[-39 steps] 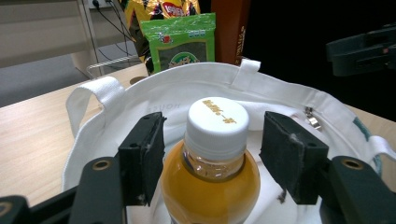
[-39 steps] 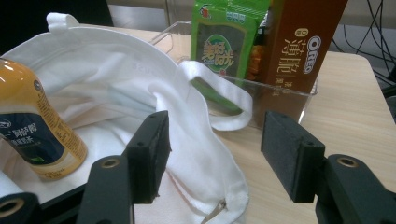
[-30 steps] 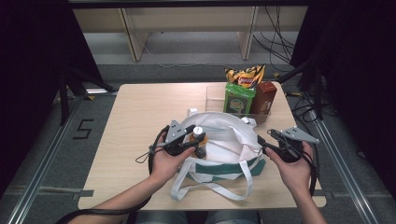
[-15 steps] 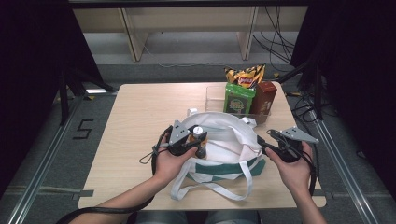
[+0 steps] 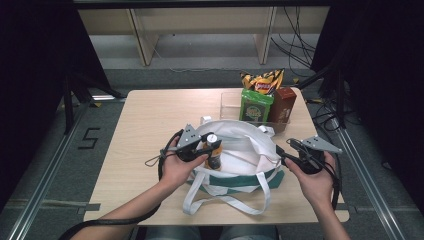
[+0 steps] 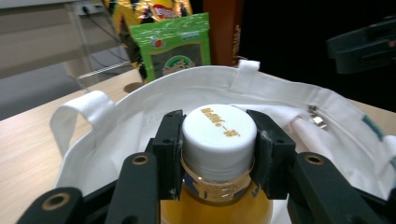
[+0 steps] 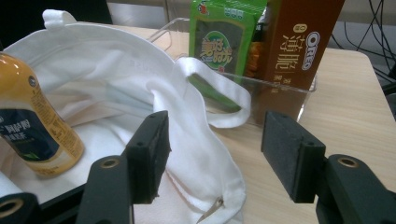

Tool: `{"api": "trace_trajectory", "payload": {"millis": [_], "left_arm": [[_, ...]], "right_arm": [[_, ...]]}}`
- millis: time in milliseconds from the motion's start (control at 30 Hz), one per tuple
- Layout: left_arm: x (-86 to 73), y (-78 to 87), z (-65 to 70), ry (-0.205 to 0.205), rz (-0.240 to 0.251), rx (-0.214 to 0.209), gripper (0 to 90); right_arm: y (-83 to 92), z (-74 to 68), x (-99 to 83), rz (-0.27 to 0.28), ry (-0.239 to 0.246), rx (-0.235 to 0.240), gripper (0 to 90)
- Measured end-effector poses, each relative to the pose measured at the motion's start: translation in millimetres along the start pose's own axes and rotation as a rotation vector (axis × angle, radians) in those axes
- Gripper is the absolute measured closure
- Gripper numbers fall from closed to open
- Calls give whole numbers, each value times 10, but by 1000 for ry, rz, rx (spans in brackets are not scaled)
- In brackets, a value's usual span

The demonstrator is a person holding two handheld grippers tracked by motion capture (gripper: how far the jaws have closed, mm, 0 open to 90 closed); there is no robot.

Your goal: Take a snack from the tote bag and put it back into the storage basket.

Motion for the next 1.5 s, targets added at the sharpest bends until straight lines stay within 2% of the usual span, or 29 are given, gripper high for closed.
{"api": "trace_trajectory", "payload": {"millis": [33, 67, 100, 133, 167, 200, 267, 300, 400, 433, 567, 600, 633, 667, 700, 733, 767, 867, 933, 1000, 1133, 1200, 1233, 1267, 1300, 1333, 1367, 1433, 1500], "left_arm": [[34, 14, -15, -7, 9, -25, 586], [68, 27, -24, -24, 12, -62, 586], [104, 36, -28, -44, 20, -105, 586], [124, 53, -44, -54, 15, -131, 586], [139, 64, -60, -55, 10, -170, 585], [140, 68, -68, -68, 5, -195, 586], [113, 65, -101, -59, -3, -233, 585], [98, 59, -106, -64, -3, -245, 585], [23, 28, -116, -68, -15, -254, 585], [11, 23, -114, -65, -18, -251, 586], [10, 6, -56, -65, -8, -281, 586], [11, 3, -44, -70, -9, -288, 586], [14, -7, -31, -68, -4, -295, 586], [8, -10, -31, -68, -8, -293, 586], [-1, -15, -33, -69, -10, -292, 585], [-17, -23, -32, -71, -14, -294, 585], [-33, -35, -31, -78, -16, -298, 585], [-35, -36, -37, -67, -17, -282, 586], [-17, -31, -36, -81, -12, -283, 586], [-7, -32, -21, -81, -12, -288, 586], [-35, -42, -30, -94, -25, -284, 585], [-36, -43, -36, -93, -22, -281, 586], [-31, -40, -31, -88, -22, -278, 585], [-24, -40, -32, -106, -21, -282, 585], [-23, -40, -25, -104, -23, -283, 585], [-34, -45, -14, -89, -32, -283, 585], [-34, -49, -16, -97, -31, -287, 584], [-30, -51, -36, -79, -26, -267, 579], [-15, -48, -48, -65, -20, -246, 530]], "right_arm": [[-9, 4, 11, 11, -1, 0, 423], [-19, 33, 35, 28, 34, 0, 422], [-22, 34, 37, 33, 27, -4, 422], [-23, 39, 40, 34, 35, -3, 422], [-17, 20, 24, 24, 9, -3, 422], [-25, 36, 32, 25, 34, 1, 422], [-10, -1, 4, 9, 3, -3, 422], [-13, 0, 14, 17, 7, -7, 422], [-10, 3, 18, 16, 11, -9, 422], [-17, 17, 24, 25, 26, -11, 422], [-27, -4, 21, 33, -11, -9, 422], [-35, 16, 34, 38, 22, -1, 422], [-22, 20, 18, 16, 32, 3, 422], [-9, 2, 3, 8, 6, -4, 422], [-19, 29, 20, 23, 24, -20, 422], [-22, 21, 33, 41, 24, -13, 422], [-14, 4, 26, 27, 7, -4, 422], [-14, 5, 26, 26, 8, -4, 422], [-17, 22, 25, 29, 26, -14, 422], [-24, -1, 24, 34, 0, -9, 422], [-13, -1, 10, 15, 4, -9, 422], [-17, 10, 22, 25, 20, -11, 422], [-8, 2, 10, 11, 5, -13, 422], [-12, 14, 19, 19, 17, -15, 422], [-27, 34, 37, 34, 49, -9, 422], [-12, -2, 12, 16, 1, -7, 422], [-25, -7, 17, 25, 5, -2, 422], [-25, -7, 19, 27, 8, -1, 422], [-15, 4, 20, 23, 15, -10, 422]]}}
Point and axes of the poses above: each handheld gripper's, and its own axes: y roughly backward along the jaws, x roughly out of its top, z roughly to its right, the point moved 10 cm from there along -y, roughly forward along the jaws, and after that the axes turned 8 degrees about -y, right-handed, at the moved point
